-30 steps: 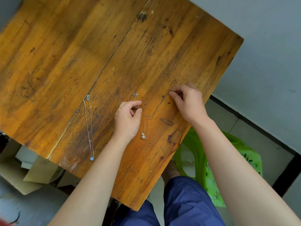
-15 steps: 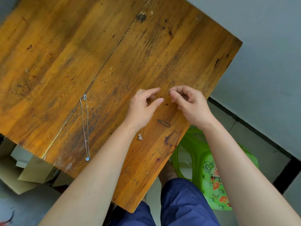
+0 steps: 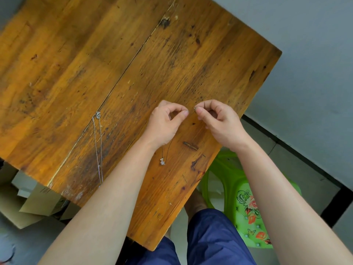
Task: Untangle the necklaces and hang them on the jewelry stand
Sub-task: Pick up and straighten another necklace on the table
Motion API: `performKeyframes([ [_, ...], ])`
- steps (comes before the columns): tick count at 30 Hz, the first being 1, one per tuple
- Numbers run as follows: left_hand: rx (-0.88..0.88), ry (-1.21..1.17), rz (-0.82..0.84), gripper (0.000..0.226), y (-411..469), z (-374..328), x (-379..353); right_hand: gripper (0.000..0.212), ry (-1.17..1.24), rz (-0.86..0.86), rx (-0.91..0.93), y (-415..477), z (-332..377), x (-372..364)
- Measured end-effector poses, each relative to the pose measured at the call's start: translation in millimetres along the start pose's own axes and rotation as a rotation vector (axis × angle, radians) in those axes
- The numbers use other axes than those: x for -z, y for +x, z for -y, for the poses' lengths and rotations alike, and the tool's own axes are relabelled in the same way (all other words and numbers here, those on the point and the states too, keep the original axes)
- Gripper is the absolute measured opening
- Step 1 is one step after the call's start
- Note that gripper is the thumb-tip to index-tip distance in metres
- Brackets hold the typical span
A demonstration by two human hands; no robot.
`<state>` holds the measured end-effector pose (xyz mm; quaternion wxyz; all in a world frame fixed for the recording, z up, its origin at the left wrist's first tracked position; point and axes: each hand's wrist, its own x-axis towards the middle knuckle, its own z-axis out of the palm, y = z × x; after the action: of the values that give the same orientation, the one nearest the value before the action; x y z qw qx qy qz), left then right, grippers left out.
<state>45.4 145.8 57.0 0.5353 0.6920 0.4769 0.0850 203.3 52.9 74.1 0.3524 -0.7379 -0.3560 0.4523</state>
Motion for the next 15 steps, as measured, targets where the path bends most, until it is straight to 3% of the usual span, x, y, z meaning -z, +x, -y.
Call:
performKeyframes([
  [6, 0.009, 0.083, -0.027, 0.005, -6, -2, 16, 0.007, 0.258, 0.017, -0.073, -1, 5, -6],
  [11, -0.002, 0.087, -0.063, 0.008, -24, -16, 32, 0.015, 0.492, 0.240, -0.181, -3, 22, -9],
  [15, 0.044, 0.007, -0.144, 0.009, -54, -35, 53, 0.029, 0.447, 0.393, -0.240, -14, 54, -6],
])
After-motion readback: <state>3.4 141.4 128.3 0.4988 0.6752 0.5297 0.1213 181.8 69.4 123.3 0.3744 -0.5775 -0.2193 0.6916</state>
